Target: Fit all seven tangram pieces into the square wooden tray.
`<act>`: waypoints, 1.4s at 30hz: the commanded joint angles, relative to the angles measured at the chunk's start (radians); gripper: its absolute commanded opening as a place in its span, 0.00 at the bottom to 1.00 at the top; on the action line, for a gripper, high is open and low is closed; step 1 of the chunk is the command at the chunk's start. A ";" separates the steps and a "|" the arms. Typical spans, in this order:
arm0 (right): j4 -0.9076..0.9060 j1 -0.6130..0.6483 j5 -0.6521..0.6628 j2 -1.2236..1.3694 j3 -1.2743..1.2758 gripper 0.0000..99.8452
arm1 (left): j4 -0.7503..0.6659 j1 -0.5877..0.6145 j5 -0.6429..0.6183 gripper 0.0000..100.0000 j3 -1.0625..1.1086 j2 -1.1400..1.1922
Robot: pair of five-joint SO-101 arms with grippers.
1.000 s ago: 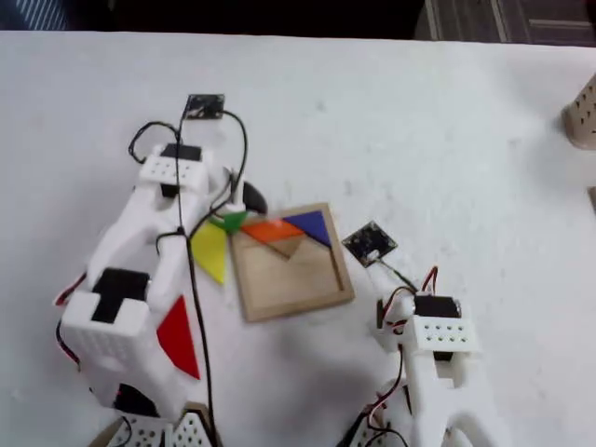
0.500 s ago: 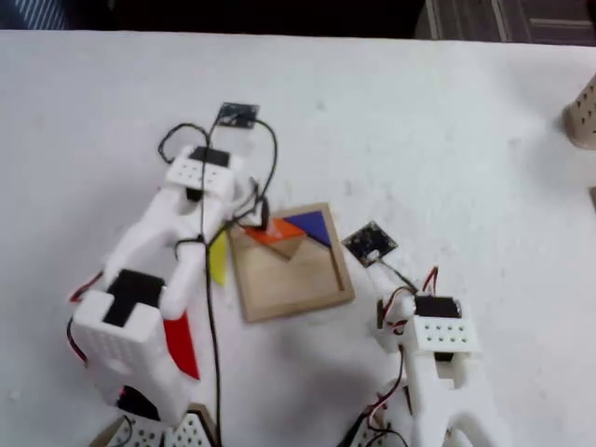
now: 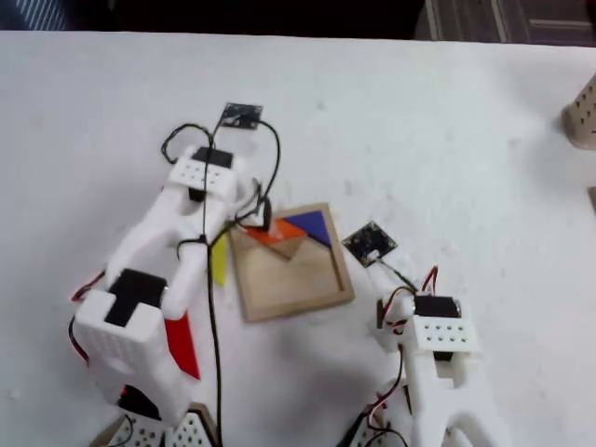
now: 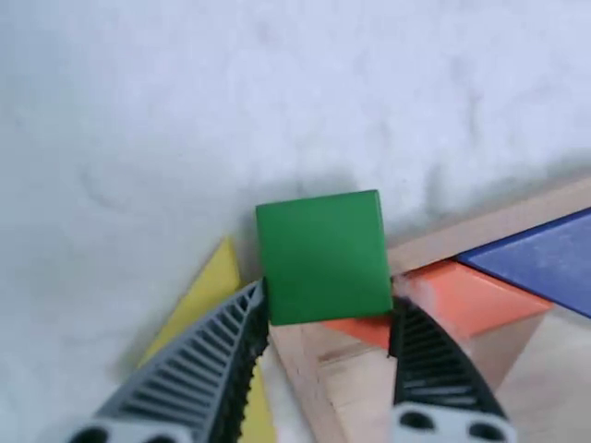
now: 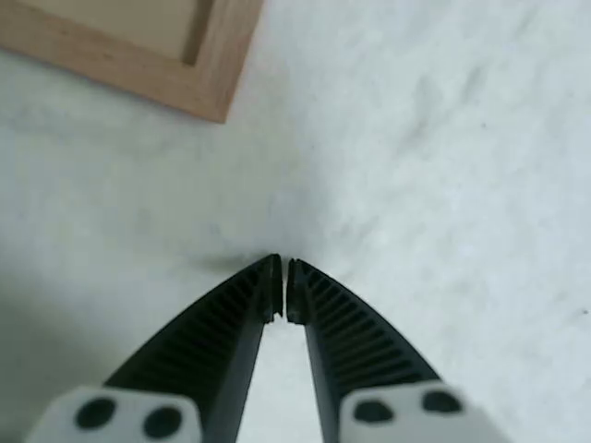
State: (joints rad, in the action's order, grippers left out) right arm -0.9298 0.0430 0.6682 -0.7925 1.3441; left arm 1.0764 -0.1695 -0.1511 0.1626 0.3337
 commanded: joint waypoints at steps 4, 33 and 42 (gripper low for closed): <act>0.013 0.008 0.012 -0.016 -0.003 0.02 | 0.044 -0.018 -0.040 0.03 -0.078 -0.012; 0.013 0.008 0.012 -0.016 -0.003 0.02 | -0.057 0.085 -0.204 0.21 -0.115 0.002; 0.013 0.008 0.012 -0.016 -0.003 0.02 | 0.095 0.091 -0.204 0.21 -0.328 0.185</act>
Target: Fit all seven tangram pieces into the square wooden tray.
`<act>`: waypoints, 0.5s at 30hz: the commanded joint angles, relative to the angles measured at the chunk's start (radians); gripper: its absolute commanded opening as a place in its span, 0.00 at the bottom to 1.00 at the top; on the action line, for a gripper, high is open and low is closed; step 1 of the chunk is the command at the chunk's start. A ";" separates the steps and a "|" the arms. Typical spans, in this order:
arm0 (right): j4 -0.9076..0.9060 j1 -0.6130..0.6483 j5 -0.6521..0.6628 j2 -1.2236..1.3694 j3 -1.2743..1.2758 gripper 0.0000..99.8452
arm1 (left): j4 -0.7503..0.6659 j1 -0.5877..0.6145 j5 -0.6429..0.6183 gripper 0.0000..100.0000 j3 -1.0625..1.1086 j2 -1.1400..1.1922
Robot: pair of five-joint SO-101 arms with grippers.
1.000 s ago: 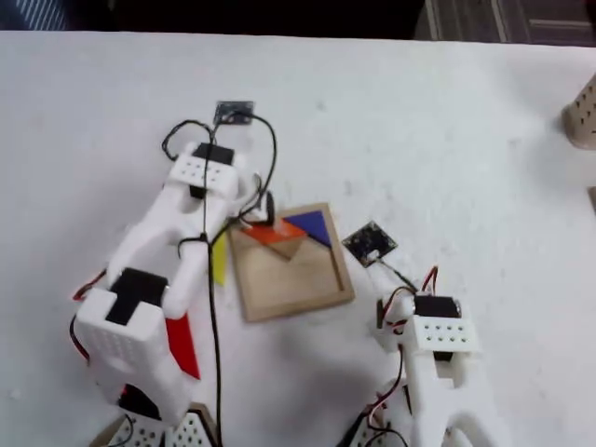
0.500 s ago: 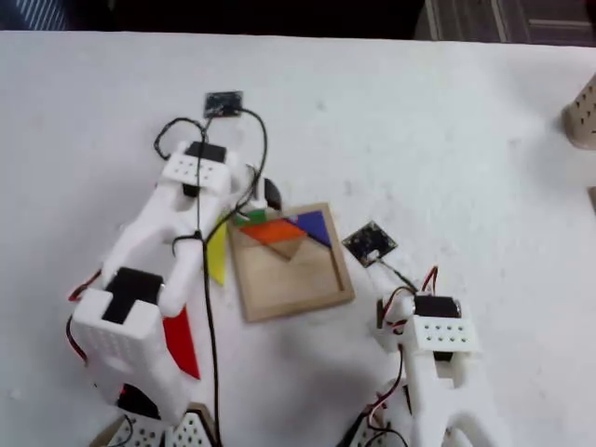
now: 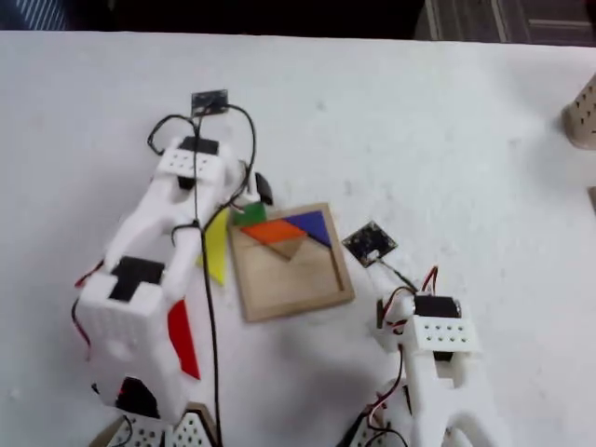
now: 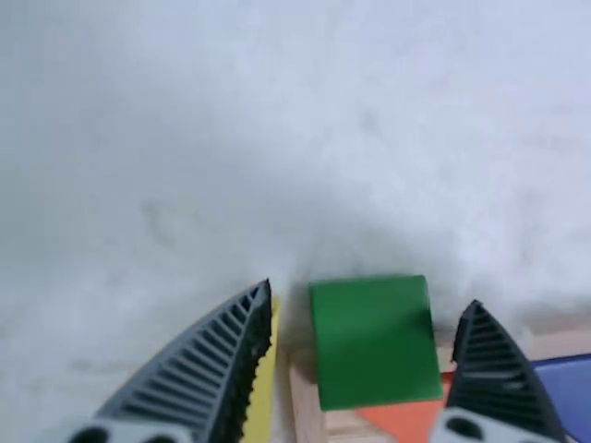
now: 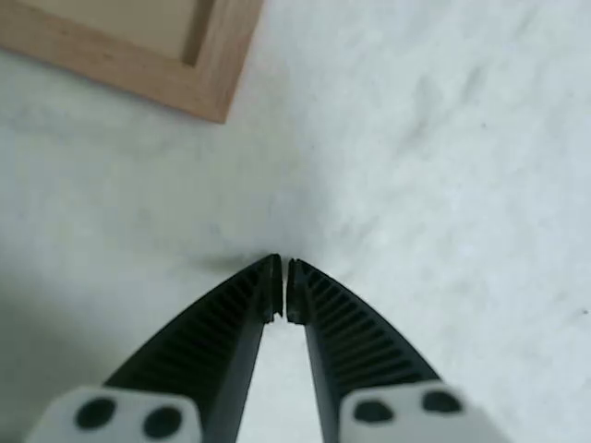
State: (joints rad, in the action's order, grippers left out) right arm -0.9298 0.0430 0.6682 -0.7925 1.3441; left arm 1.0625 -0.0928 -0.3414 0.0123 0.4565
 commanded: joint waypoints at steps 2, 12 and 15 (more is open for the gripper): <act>0.013 0.008 0.012 -0.016 -0.003 0.02 | 0.172 0.008 -0.012 0.21 -0.253 0.110; 0.013 0.008 0.012 -0.016 -0.003 0.02 | 0.325 -0.074 0.038 0.21 -0.351 0.191; 0.013 0.008 0.012 -0.016 -0.003 0.02 | 0.305 -0.087 0.041 0.21 -0.351 0.197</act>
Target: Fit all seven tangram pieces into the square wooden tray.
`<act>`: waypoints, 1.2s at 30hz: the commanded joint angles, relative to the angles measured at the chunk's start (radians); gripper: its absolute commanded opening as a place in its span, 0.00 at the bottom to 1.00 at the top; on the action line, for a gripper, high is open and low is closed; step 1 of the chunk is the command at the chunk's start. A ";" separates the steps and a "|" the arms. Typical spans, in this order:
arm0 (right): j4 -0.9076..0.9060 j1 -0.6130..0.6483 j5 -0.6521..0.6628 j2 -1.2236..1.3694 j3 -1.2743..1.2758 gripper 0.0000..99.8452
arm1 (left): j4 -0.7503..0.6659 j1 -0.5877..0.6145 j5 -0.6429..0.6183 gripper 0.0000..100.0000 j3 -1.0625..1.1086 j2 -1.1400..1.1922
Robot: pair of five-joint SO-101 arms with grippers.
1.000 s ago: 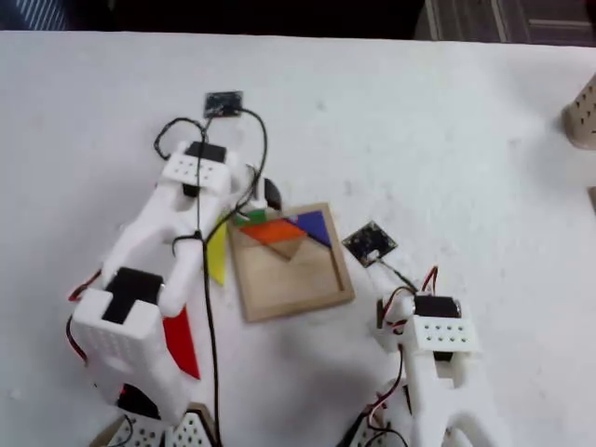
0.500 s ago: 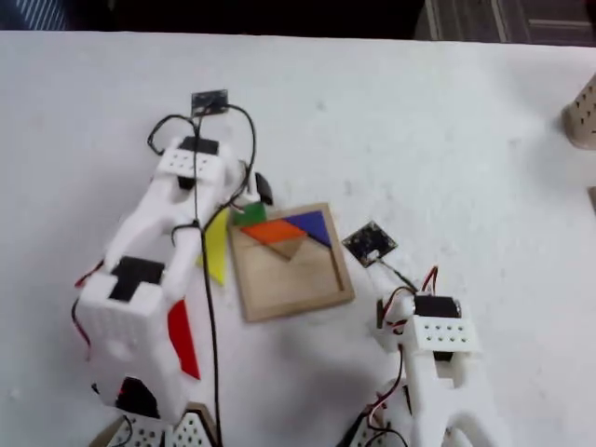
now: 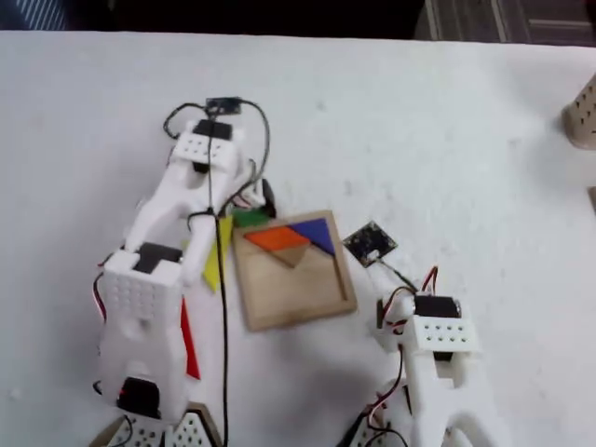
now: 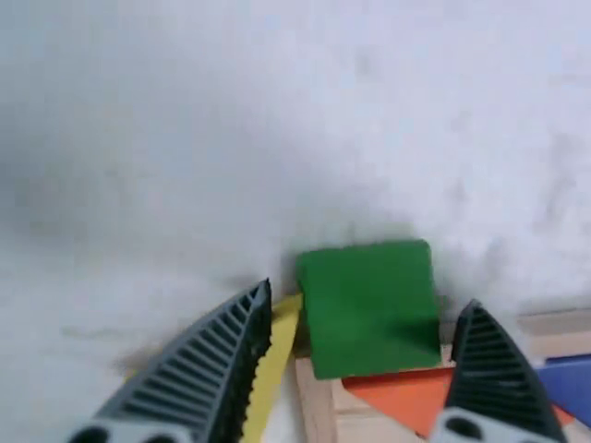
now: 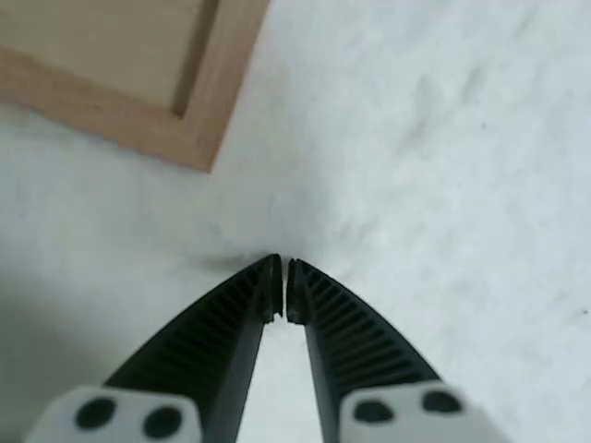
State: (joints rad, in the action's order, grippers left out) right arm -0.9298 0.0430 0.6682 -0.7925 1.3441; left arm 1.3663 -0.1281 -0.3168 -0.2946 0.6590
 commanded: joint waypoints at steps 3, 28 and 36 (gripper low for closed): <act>0.013 0.008 0.012 -0.016 -0.003 0.02 | -0.043 -0.038 0.020 0.21 -0.052 0.024; 0.013 0.008 0.012 -0.016 -0.003 0.02 | -0.087 -0.036 0.021 0.04 -0.097 0.050; 0.013 0.008 0.012 -0.016 -0.003 0.02 | -0.021 -0.081 0.021 0.04 -0.117 0.025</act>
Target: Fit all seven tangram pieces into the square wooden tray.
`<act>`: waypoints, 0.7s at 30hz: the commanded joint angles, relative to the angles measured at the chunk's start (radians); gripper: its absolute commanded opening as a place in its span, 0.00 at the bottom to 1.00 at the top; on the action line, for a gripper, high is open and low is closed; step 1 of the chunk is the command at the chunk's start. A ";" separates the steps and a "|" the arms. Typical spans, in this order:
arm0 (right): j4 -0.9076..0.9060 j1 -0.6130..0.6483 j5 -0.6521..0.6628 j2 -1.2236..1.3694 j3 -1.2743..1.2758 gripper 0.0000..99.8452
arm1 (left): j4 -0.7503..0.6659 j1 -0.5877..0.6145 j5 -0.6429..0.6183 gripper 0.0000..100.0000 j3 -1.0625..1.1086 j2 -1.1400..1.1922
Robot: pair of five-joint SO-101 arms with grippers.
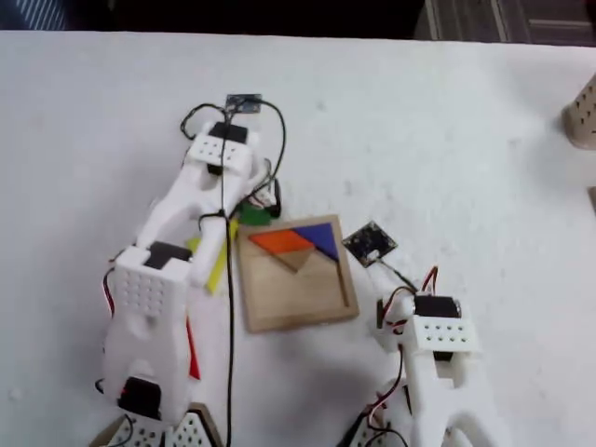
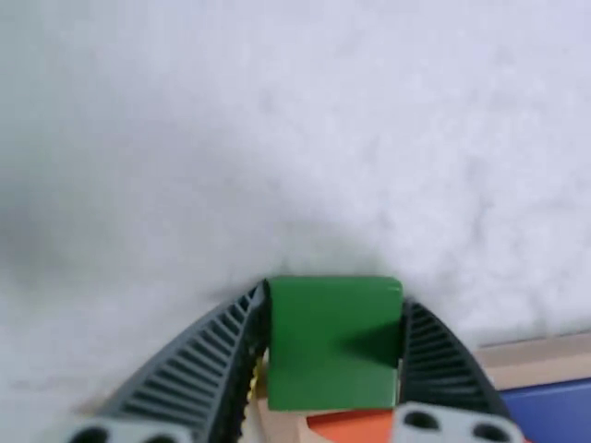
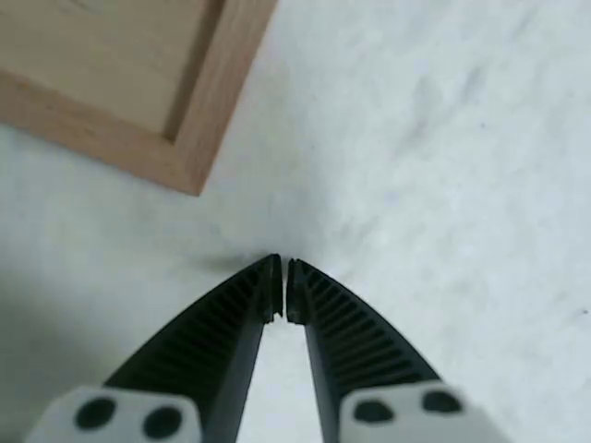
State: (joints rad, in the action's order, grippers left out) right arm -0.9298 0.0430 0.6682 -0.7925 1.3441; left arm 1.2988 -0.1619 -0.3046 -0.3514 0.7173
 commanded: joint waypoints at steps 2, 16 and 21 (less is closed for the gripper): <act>0.013 0.008 0.012 -0.016 -0.003 0.02 | 0.081 -0.068 0.009 0.04 -0.060 -0.071; 0.013 0.008 0.012 -0.016 -0.003 0.02 | -0.057 -0.194 0.011 0.04 0.371 -0.417; 0.013 0.008 0.012 -0.016 -0.003 0.02 | -0.192 -0.232 0.095 0.04 0.571 -0.526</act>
State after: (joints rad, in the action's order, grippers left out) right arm -0.9298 0.0430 0.6682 -0.7925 1.3441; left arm 1.2129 -0.3552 -0.2969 0.1151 0.3214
